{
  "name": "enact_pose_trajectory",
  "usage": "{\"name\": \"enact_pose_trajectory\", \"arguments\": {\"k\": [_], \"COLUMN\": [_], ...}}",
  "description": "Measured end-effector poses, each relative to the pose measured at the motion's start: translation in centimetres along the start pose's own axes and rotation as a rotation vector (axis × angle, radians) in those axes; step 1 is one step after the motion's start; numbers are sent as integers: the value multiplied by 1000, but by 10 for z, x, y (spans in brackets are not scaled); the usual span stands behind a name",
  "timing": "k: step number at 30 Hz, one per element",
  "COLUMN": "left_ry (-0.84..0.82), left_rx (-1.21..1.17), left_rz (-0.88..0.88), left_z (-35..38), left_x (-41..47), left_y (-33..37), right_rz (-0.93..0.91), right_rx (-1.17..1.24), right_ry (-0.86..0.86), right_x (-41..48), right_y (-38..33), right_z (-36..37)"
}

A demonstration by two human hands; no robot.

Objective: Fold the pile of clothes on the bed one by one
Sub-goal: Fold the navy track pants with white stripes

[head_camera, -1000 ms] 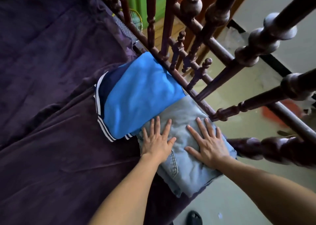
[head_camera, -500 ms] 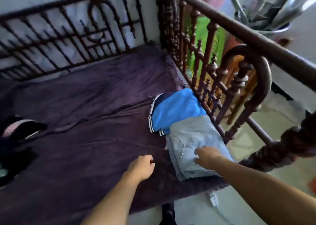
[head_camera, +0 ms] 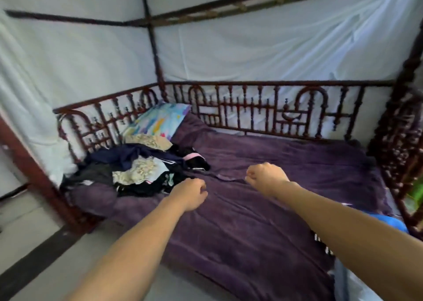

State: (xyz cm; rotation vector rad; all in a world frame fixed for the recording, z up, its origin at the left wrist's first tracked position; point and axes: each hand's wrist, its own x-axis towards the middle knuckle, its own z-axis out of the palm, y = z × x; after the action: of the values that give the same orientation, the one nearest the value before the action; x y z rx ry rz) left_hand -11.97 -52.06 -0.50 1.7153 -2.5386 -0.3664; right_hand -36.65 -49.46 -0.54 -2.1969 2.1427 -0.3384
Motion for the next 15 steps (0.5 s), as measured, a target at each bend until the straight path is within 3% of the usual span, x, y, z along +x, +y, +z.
{"name": "enact_pose_trajectory", "arguments": {"k": [7,15], "left_ry": [105,175], "left_rx": [70,132], "left_rz": [-137,-178], "left_z": [-101,-186], "left_x": [-42,-52], "left_y": [-169,-333], "right_rz": [-242,-297], "right_rx": [-14,-9], "right_ry": [71,116], "right_x": [86,162], "right_y": [-189,-365], "right_z": [-33,-22]}}
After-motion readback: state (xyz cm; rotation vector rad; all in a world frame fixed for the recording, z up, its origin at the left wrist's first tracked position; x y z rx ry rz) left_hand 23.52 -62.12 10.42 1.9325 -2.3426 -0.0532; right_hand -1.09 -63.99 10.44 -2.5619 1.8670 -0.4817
